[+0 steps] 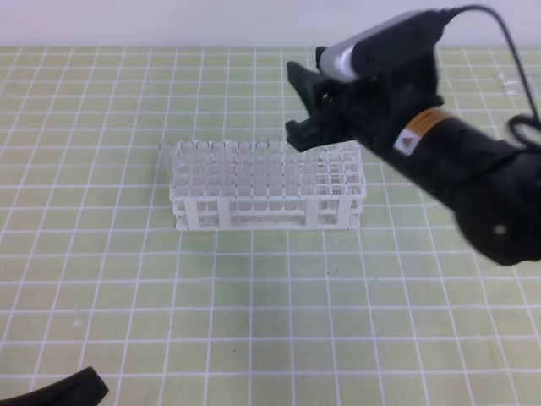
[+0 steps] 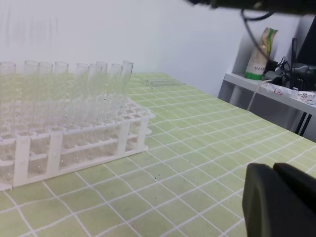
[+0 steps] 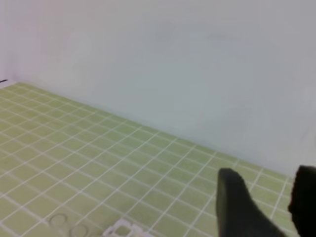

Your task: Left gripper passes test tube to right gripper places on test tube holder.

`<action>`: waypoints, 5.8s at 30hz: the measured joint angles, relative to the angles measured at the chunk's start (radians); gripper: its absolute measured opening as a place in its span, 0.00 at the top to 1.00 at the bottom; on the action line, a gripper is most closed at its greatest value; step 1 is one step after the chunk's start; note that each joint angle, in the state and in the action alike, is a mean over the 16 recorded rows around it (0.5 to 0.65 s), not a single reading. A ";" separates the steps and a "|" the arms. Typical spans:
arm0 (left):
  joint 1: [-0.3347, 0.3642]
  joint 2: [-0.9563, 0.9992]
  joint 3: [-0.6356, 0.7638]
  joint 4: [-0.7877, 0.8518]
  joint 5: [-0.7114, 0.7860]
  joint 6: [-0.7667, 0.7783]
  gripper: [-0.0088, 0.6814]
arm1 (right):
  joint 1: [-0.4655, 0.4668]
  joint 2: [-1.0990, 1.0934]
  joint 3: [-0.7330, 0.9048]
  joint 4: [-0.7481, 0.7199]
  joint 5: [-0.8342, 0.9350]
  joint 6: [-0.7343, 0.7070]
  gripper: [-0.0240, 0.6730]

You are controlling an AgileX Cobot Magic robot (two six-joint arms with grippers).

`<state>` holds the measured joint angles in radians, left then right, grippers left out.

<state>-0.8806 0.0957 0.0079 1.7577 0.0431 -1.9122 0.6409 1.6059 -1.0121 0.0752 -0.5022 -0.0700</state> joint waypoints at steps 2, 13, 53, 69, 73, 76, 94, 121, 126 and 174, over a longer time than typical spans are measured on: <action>0.000 0.000 0.000 0.000 0.000 0.000 0.99 | 0.003 -0.070 0.012 -0.011 0.065 0.000 0.94; 0.000 0.000 0.000 0.000 0.000 0.000 0.99 | 0.006 -0.480 0.185 -0.018 0.312 0.037 0.96; 0.000 0.004 0.011 0.018 0.016 0.001 0.99 | -0.260 -1.151 0.625 0.015 0.655 0.052 0.97; 0.000 0.003 0.007 0.012 0.015 0.000 0.99 | -0.562 -1.559 0.981 0.072 0.665 0.052 0.97; 0.000 0.003 0.008 0.014 0.016 0.000 0.99 | -0.575 -1.599 1.004 0.073 0.701 0.046 0.97; 0.000 0.004 0.011 0.018 0.017 0.001 0.99 | -0.575 -1.614 1.011 0.074 0.728 0.040 0.97; 0.000 0.004 0.009 0.016 0.016 0.000 0.99 | -0.575 -1.622 1.013 0.073 0.784 0.017 0.97; 0.000 0.003 -0.038 -0.311 -0.004 0.169 0.99 | -0.575 -1.622 1.013 0.073 0.784 0.015 0.97; 0.000 0.003 -0.068 -0.796 0.010 0.732 0.99 | -0.575 -1.622 1.013 0.073 0.784 0.015 0.97; 0.728 -0.112 -0.039 -1.911 0.228 1.961 0.99 | -0.575 -1.620 1.013 0.073 0.784 0.015 0.97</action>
<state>-0.1531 -0.0166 -0.0312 -0.1533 0.2712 0.0491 0.0654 -0.0145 0.0008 0.1479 0.2815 -0.0550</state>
